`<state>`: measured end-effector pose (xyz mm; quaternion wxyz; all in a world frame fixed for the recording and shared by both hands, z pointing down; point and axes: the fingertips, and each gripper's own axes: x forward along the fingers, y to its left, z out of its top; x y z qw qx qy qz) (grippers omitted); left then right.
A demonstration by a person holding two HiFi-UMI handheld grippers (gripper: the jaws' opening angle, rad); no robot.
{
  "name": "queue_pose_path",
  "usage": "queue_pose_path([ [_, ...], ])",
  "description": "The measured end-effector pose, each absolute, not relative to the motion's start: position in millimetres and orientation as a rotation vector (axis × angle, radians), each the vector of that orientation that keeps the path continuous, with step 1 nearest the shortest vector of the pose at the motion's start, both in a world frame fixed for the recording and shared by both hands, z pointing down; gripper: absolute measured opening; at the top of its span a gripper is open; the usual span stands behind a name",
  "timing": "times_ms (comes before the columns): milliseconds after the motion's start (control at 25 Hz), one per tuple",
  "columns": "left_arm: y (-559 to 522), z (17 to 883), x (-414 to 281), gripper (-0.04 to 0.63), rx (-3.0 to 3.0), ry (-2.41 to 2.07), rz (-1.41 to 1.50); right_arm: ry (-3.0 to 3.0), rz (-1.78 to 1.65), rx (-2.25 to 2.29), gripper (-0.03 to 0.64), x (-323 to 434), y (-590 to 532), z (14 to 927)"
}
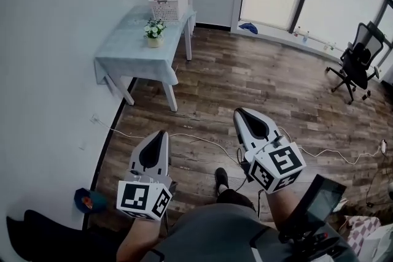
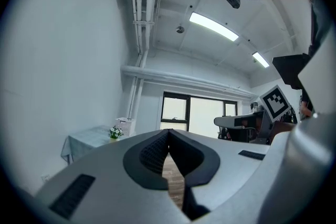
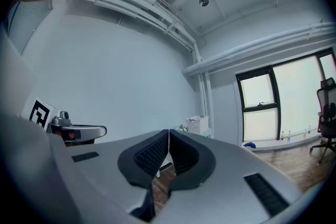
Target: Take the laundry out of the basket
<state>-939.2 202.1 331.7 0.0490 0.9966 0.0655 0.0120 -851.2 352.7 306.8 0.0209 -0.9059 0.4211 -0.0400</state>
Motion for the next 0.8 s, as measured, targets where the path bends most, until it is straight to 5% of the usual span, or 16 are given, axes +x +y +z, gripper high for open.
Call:
queue_pose_path([
  [800, 212.0, 323.6, -697.9, 0.009, 3.089, 0.114, 0.099, 1.412, -0.117, -2.710, 0.017, -609.7, 359.1, 309.2],
])
